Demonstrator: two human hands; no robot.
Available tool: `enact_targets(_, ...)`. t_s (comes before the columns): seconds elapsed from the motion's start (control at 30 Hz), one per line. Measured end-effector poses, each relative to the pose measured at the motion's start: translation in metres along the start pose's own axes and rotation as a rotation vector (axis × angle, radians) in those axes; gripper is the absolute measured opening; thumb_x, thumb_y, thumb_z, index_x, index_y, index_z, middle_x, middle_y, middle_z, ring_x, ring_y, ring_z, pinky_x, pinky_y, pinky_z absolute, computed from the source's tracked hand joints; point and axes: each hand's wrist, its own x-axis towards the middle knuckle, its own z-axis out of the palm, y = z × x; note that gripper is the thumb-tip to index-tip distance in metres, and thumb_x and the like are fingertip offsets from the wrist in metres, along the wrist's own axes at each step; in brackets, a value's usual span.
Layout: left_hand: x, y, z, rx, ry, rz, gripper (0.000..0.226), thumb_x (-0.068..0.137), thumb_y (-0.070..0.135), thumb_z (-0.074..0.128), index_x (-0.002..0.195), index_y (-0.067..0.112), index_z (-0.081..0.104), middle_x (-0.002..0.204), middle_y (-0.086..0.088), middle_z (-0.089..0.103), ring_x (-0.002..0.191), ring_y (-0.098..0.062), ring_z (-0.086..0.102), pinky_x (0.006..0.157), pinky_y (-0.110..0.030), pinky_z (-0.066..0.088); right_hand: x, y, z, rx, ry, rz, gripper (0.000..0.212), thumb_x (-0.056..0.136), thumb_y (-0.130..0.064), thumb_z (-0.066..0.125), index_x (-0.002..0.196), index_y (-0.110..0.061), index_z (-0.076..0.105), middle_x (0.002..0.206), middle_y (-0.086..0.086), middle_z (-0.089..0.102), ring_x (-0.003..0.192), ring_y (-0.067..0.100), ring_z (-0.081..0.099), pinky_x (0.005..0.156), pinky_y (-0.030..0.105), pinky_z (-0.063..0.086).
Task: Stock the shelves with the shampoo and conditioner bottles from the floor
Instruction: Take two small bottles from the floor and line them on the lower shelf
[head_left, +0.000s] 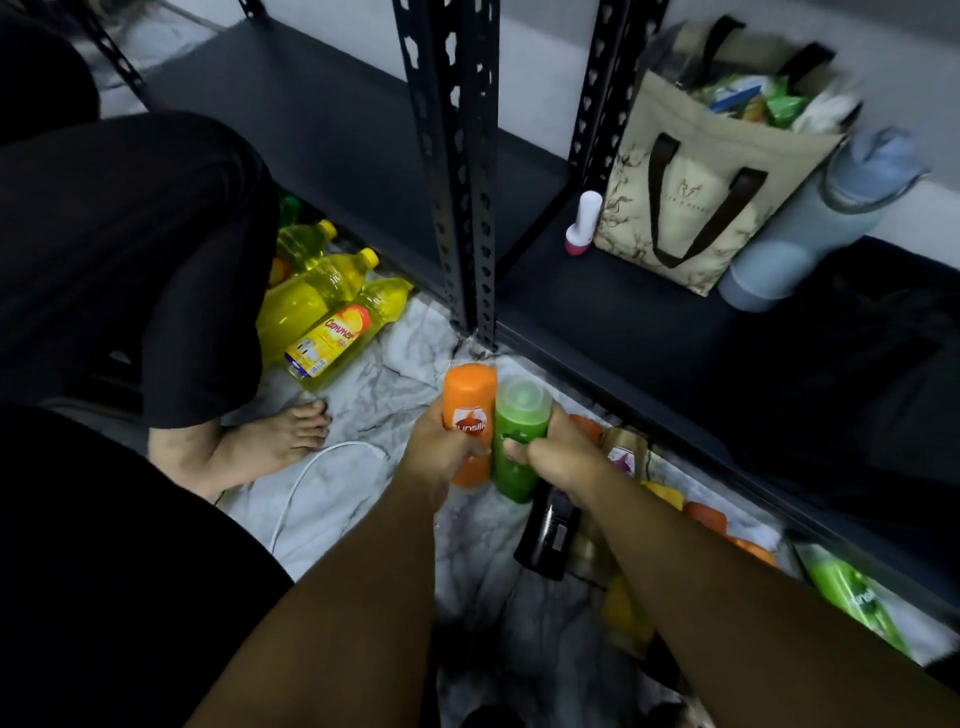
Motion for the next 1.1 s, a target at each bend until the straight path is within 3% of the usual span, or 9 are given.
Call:
enact_targets(0.13, -0.018, 0.007, -0.003, -0.02, -0.038, 0.053, 0.047, 0.074, -0.028, 0.065, 0.103, 0.009, 0.065, 0.079, -0.005, 0.07, 0.065, -0.009, 0.069, 0.054, -0.022, 0.056, -0.019, -0.001, -0.006, -0.102, 0.02, -0.134, 0.053, 0.085, -0.004, 0.076, 0.118, -0.037, 0.05, 0.109, -0.016, 0.065, 0.111, 0.012, 0.059, 0.101, 0.028, 0.043)
enact_targets(0.27, -0.03, 0.005, -0.008, 0.061, -0.068, 0.128, 0.047, 0.074, -0.02, 0.073, 0.112, 0.006, 0.064, 0.094, -0.01, 0.069, 0.088, -0.023, 0.066, 0.074, -0.036, 0.059, -0.037, -0.004, -0.006, -0.121, 0.059, -0.192, 0.048, 0.087, -0.008, 0.075, 0.119, -0.033, 0.049, 0.107, -0.014, 0.063, 0.104, 0.009, 0.059, 0.092, 0.028, 0.045)
enact_targets(0.37, -0.039, 0.008, -0.006, 0.142, -0.055, 0.2, 0.042, 0.074, -0.015, 0.073, 0.106, 0.011, 0.064, 0.093, -0.008, 0.068, 0.086, -0.023, 0.064, 0.079, -0.042, 0.058, -0.05, -0.003, -0.004, -0.118, 0.104, -0.198, 0.046, 0.088, -0.012, 0.077, 0.12, -0.029, 0.048, 0.104, -0.012, 0.063, 0.096, 0.006, 0.059, 0.086, 0.028, 0.044)
enact_targets(0.5, -0.046, 0.004, -0.006, 0.317, 0.022, 0.326, 0.044, 0.072, -0.003, 0.079, 0.103, 0.023, 0.061, 0.09, 0.0, 0.068, 0.088, -0.024, 0.064, 0.083, -0.041, 0.057, -0.06, -0.001, -0.004, -0.24, 0.203, -0.235, 0.042, 0.083, -0.014, 0.081, 0.112, -0.028, 0.054, 0.103, -0.006, 0.065, 0.101, 0.018, 0.062, 0.09, 0.034, 0.051)
enact_targets(0.63, -0.052, -0.002, -0.011, 0.525, 0.052, 0.42, 0.048, 0.073, 0.006, 0.078, 0.108, 0.028, 0.055, 0.094, -0.004, 0.068, 0.09, -0.03, 0.063, 0.078, -0.039, 0.055, -0.071, 0.004, -0.003, -0.378, 0.237, -0.278, 0.043, 0.085, -0.014, 0.08, 0.122, -0.022, 0.059, 0.105, -0.004, 0.065, 0.1, 0.019, 0.061, 0.082, 0.028, 0.045)
enact_targets(0.87, -0.062, -0.006, -0.017, 0.676, 0.009, 0.462, 0.045, 0.076, 0.005, 0.075, 0.11, 0.026, 0.054, 0.095, -0.005, 0.065, 0.085, -0.026, 0.059, 0.065, -0.029, 0.043, -0.082, 0.009, 0.005, -0.435, 0.19, -0.265, 0.044, 0.092, -0.01, 0.069, 0.124, -0.032, 0.049, 0.109, 0.0, 0.062, 0.102, 0.023, 0.059, 0.085, 0.032, 0.048)
enact_targets(1.1, -0.076, 0.004, -0.02, 0.662, 0.028, 0.483, 0.048, 0.073, 0.007, 0.077, 0.112, 0.025, 0.055, 0.094, -0.004, 0.067, 0.089, -0.028, 0.063, 0.076, -0.035, 0.053, -0.097, 0.007, 0.004, -0.466, 0.197, -0.288, 0.04, 0.092, -0.013, 0.07, 0.119, -0.035, 0.049, 0.107, -0.003, 0.064, 0.1, 0.021, 0.06, 0.083, 0.033, 0.049)
